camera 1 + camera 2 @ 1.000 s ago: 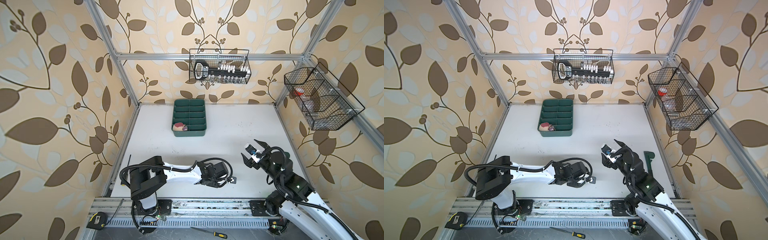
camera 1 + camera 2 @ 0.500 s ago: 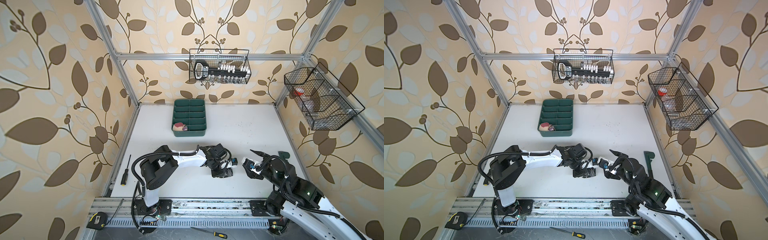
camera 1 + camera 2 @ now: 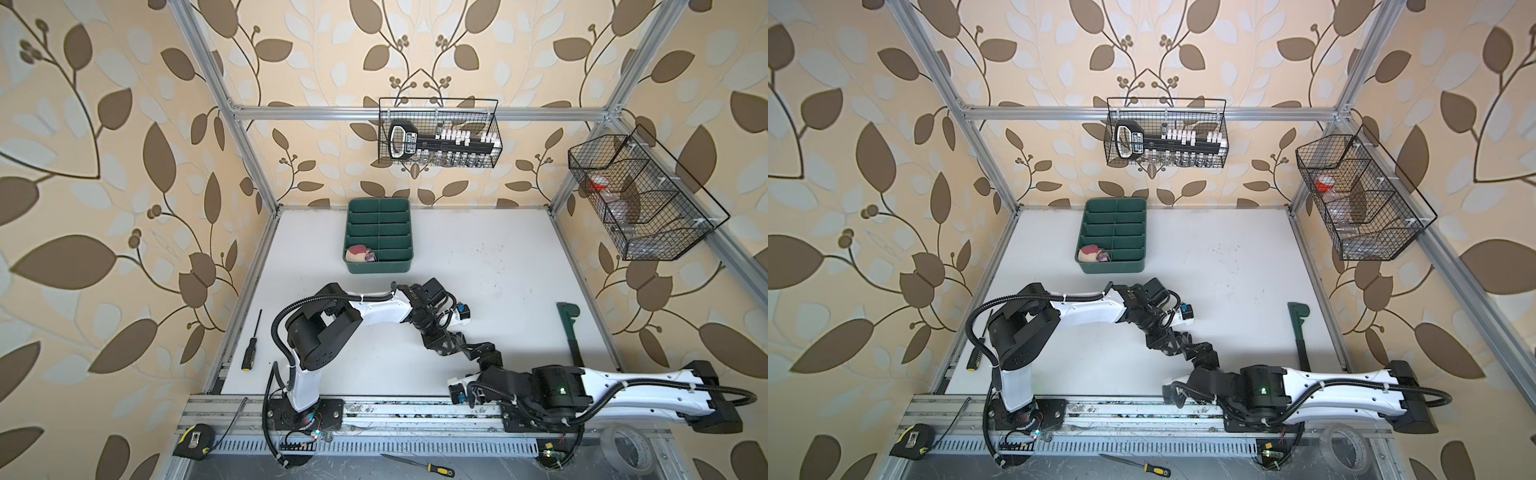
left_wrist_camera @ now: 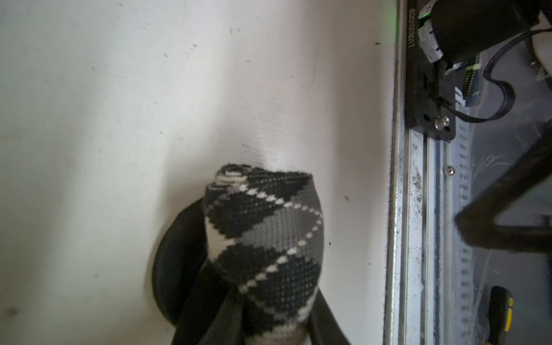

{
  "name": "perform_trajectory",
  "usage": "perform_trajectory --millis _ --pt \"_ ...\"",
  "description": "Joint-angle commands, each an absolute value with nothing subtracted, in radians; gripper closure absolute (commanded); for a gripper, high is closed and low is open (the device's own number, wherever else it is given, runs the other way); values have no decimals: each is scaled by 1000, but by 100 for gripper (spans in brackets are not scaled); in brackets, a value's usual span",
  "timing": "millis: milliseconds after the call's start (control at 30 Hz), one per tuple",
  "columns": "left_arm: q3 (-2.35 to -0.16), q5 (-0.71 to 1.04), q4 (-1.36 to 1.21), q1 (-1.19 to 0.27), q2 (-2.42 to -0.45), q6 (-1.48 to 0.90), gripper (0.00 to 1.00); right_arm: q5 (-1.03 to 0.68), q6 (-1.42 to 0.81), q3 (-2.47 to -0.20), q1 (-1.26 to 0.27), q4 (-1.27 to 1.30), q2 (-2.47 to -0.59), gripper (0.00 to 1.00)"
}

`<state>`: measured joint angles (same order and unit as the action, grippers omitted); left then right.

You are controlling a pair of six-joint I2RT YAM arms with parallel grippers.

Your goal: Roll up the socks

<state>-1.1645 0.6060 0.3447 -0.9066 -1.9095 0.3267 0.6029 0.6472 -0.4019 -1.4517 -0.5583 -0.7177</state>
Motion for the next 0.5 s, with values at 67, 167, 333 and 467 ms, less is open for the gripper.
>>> perform_trajectory --millis 67,167,333,467 --pt "-1078 568 520 -910 -2010 287 67 622 697 -342 -1382 -356 -760 14" --pt "-1082 585 519 -908 -2030 285 67 552 736 -339 -1289 -305 -789 16" --pt "-1067 588 497 -905 -2025 272 67 501 797 -305 -1184 -196 -853 18" --pt "-1052 593 481 -905 -2016 267 67 482 821 -276 -1154 -123 -874 18"
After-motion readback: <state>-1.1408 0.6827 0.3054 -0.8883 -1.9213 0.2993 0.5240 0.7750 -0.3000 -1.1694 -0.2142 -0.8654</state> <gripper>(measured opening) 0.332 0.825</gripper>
